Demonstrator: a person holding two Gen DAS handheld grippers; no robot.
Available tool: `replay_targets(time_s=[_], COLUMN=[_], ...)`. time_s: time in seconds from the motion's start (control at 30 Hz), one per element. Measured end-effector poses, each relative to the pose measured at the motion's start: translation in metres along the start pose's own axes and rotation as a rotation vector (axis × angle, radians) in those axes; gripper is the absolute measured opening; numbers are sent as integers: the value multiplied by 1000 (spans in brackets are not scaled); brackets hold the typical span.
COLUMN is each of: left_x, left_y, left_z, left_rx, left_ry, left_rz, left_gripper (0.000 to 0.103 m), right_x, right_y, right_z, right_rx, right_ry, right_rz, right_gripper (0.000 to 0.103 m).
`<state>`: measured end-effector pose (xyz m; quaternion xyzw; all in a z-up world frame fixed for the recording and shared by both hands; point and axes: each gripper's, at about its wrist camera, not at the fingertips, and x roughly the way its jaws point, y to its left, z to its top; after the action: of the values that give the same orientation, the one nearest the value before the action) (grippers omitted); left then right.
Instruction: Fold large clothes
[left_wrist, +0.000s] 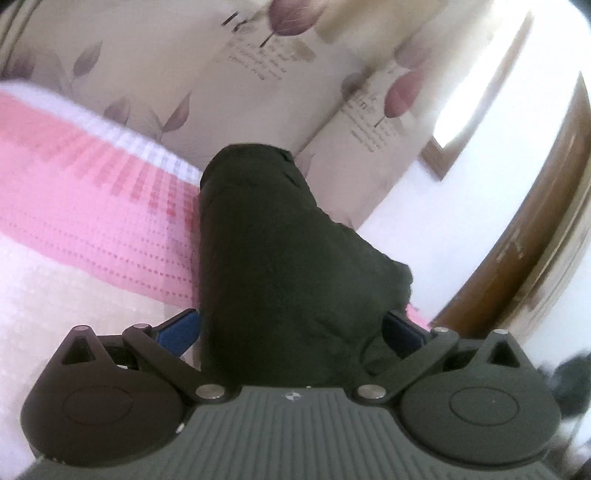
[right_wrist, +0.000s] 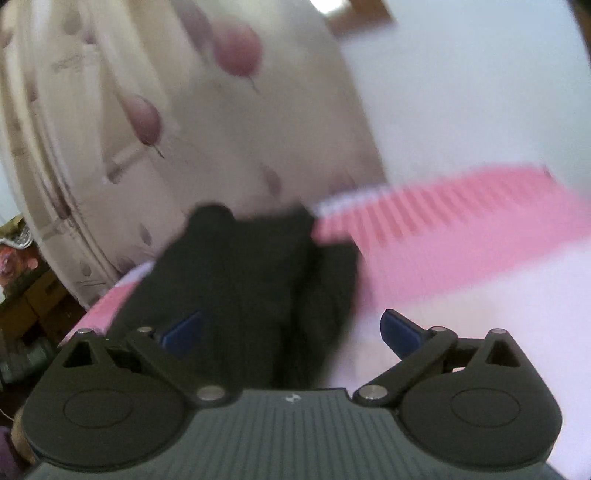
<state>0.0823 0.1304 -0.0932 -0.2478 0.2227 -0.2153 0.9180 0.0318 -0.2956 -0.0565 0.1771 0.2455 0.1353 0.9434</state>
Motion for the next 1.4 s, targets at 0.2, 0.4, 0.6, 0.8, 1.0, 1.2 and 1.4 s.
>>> replay_targets(time_s=[0.2,0.4,0.6,0.8,1.0,1.2,1.4], left_x=[14,47,73,92,86,64,44], left_y=[-6,7,21,31,1,-35,-46], left_z=[20,30,39,37,21,15,17], left_rx=[123,103,85,61,233,356,379], left_ry=[101,199,270,327,267,177,146], left_rz=[-14,-70,-119,-156,-51,73,129], left_gripper=[103,103,103,103,94,82,78], right_x=[20,59,101,133,133,119,115], right_y=[-13,-18,-20,-5,10,25,38], right_z=[-14,-16,-7,-3,-3,-6,-7], right_rx=[102,171,186,116,25,-10,-13], right_ry=[72,135,216,245,232,148,115], right_rz=[65,127,215,274,258,227,240], right_gripper=[103,103,103,103,78,56,51])
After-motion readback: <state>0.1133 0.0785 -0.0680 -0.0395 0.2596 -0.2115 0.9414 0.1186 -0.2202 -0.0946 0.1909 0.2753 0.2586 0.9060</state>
